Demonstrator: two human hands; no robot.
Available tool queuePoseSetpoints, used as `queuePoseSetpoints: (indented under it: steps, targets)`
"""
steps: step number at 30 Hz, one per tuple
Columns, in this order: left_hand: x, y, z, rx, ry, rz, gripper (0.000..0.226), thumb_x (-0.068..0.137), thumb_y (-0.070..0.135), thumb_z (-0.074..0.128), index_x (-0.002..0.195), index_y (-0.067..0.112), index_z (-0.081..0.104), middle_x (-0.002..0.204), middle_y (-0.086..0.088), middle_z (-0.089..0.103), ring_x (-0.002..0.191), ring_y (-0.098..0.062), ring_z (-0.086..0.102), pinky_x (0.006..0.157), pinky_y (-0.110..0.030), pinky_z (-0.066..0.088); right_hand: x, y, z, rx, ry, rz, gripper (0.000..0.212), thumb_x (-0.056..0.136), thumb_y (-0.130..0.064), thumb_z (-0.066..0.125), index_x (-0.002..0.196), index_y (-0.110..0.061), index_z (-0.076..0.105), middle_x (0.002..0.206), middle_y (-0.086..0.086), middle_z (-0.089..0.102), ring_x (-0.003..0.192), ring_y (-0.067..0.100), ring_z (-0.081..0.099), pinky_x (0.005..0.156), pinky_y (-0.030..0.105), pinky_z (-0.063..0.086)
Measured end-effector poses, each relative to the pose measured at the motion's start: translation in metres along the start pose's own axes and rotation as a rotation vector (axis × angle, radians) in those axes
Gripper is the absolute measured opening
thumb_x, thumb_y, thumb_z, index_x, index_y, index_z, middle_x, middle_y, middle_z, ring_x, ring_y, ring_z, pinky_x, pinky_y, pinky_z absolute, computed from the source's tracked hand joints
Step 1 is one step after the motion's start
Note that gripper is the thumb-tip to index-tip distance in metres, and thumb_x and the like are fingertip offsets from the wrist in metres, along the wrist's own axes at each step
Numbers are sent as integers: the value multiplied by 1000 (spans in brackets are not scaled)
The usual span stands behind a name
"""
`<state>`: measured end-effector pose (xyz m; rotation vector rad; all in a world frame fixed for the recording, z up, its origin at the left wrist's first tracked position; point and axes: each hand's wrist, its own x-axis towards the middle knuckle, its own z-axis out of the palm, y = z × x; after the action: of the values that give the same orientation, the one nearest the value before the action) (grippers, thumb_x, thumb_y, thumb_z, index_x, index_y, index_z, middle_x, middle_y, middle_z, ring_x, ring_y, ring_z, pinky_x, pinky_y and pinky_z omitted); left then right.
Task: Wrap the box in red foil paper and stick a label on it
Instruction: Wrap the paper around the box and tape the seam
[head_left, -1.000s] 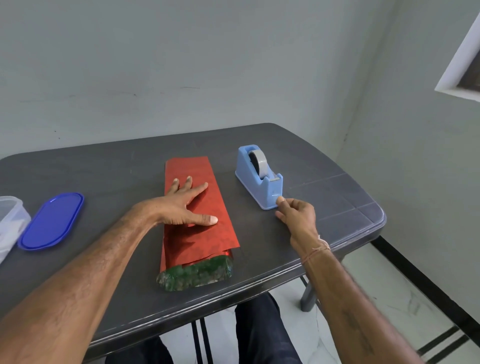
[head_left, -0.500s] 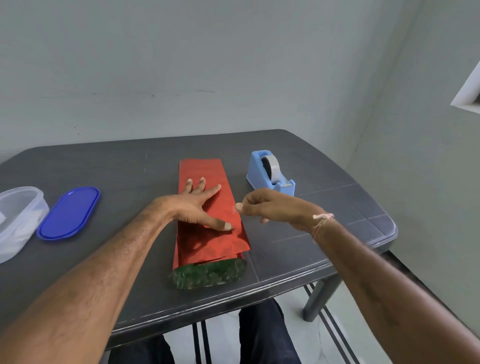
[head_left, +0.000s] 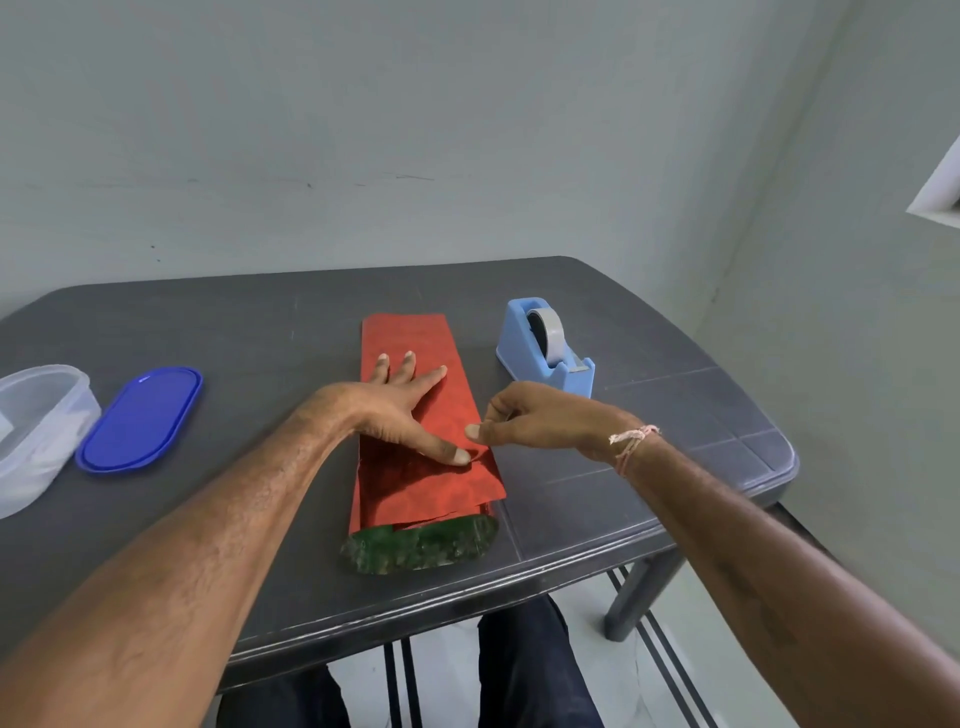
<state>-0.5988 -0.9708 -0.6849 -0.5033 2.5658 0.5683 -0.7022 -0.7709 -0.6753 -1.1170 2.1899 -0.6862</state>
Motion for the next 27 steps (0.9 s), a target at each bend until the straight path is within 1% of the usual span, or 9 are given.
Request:
queuePoseSetpoints:
  steps: [4,8,10,12,14,17,19,24,27]
  targets:
    - [1,-2,1,-13,8,-3,149,46,90,74,155,48,-18,162,6,-38,145,-26,-42,122,-64,-7,0,-1,1,17,1,8,47,92,-50,70,100,-3,71,111,14,71,112,26,64,101,40,48]
    - [1,-1,1,-6,10,-2,151,44,92,73,156,47,-17,162,5,-38,145,-27,-42,122,-64,-8,1,-2,0,12,-27,18,41,95,-53,66,92,-12,70,100,-1,69,103,13,62,101,35,46]
    - [-1,1,1,5,14,-2,147,48,89,73,156,46,-18,162,4,-37,145,-27,-41,122,-63,-7,1,-2,-2,21,-28,20,40,96,-52,64,97,-13,71,103,-3,68,106,12,61,103,34,45]
    - [-3,3,1,12,16,-2,146,50,88,72,156,46,-18,162,4,-37,146,-27,-41,122,-63,-7,2,-2,-4,14,-29,20,34,97,-52,64,93,-18,70,99,-7,66,104,10,60,105,35,44]
    - [-3,3,1,13,18,-3,145,50,88,72,156,46,-18,162,5,-37,146,-27,-40,122,-64,-7,5,-2,-6,-9,-32,18,31,97,-52,64,84,-25,67,91,-12,62,95,7,58,100,34,45]
    - [-3,2,1,9,17,-4,145,51,87,73,156,46,-18,162,5,-38,145,-27,-41,122,-65,-6,10,-2,-7,-33,-22,7,39,96,-52,65,67,-28,56,73,-14,53,75,6,52,84,30,41]
    - [-3,3,1,7,14,-3,144,52,86,73,156,46,-18,162,5,-38,145,-26,-41,122,-66,-6,13,-2,-7,-55,-17,-1,43,96,-52,66,63,-28,52,67,-14,50,68,6,49,77,29,39]
    - [-4,2,2,-2,17,-5,142,54,86,74,156,46,-17,161,6,-38,145,-26,-41,122,-66,-6,21,-5,-5,-191,-1,-28,43,95,-53,67,65,-22,59,69,-10,55,69,8,53,75,31,44]
    - [-4,2,2,-3,18,-2,142,55,85,74,156,46,-17,161,6,-38,145,-26,-41,122,-66,-6,23,-5,-3,-241,13,-24,43,94,-55,67,72,-18,65,76,-5,62,76,12,60,77,33,51]
